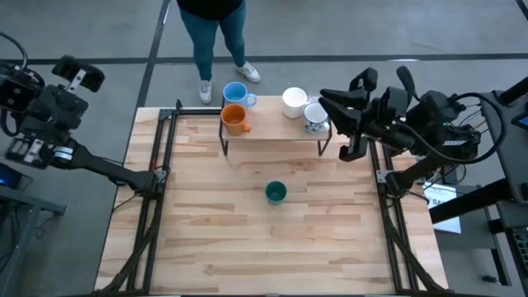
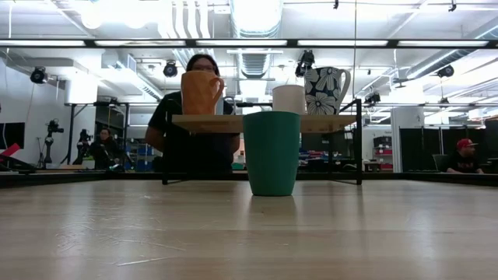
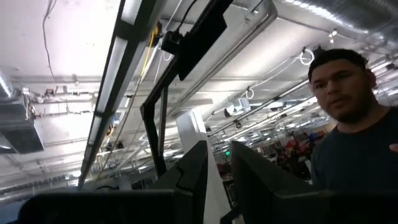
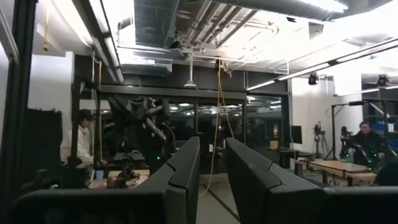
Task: Stack small to large cups/mugs on shelf
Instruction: Put the green cup on the shelf
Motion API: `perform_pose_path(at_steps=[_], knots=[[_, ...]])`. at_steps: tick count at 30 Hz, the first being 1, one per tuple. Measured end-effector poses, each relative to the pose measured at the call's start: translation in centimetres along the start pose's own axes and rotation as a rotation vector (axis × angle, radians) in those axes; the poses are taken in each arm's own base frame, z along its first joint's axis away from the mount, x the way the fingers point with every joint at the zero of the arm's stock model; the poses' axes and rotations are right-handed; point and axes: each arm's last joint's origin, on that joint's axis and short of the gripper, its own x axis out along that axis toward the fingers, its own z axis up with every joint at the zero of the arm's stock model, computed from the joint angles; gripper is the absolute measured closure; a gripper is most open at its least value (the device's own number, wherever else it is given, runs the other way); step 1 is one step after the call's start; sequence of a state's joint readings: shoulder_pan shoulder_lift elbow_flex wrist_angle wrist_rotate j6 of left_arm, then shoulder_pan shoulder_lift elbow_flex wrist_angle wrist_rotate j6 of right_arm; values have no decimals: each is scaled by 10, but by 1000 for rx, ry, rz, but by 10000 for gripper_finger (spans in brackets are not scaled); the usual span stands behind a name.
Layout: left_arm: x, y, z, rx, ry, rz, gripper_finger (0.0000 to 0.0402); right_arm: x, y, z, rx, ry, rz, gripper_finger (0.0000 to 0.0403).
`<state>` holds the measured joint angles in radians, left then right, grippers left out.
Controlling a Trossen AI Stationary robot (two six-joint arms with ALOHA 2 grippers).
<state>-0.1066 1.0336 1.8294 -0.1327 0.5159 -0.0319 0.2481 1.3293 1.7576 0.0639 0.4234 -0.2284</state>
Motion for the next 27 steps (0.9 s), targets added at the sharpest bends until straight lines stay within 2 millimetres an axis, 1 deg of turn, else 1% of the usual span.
perform_pose_path(at_steps=[1, 2, 4, 5, 7, 9, 13, 16, 18, 23, 25, 27], knots=[[0, 0, -1, 32, 7, 0, 345, 0, 0, 0, 8, 1, 0, 330], [1, 0, -3, 103, 24, 0, 345, 0, 0, 0, 35, 5, 0, 328], [-1, 0, -10, 290, 99, -13, 345, 0, 0, -1, 107, 7, 1, 326], [-3, -1, -15, 354, 149, -24, 345, 0, 0, -1, 135, 8, 1, 326], [-7, -3, -22, 409, 240, -38, 345, 0, 0, -1, 151, 14, 2, 326], [-10, -3, -29, 415, 318, -34, 345, -1, 1, -3, 134, 37, 6, 330], [-14, 3, -40, 435, 507, 174, 345, -2, 1, -9, 128, 100, 15, 338], [-17, 6, -49, 469, 633, 253, 345, -2, 2, -11, 146, 124, 17, 342], [-18, 6, -51, 425, 654, 276, 345, -2, 2, -12, 170, 127, 18, 344], [-19, 6, -49, 260, 621, 338, 345, -2, 2, -10, 207, 115, 24, 341], [-19, 6, -49, 254, 619, 344, 345, -2, 1, -9, 210, 109, 23, 338], [-20, 5, -47, 255, 615, 346, 345, -2, 0, -9, 174, 106, 19, 334]])
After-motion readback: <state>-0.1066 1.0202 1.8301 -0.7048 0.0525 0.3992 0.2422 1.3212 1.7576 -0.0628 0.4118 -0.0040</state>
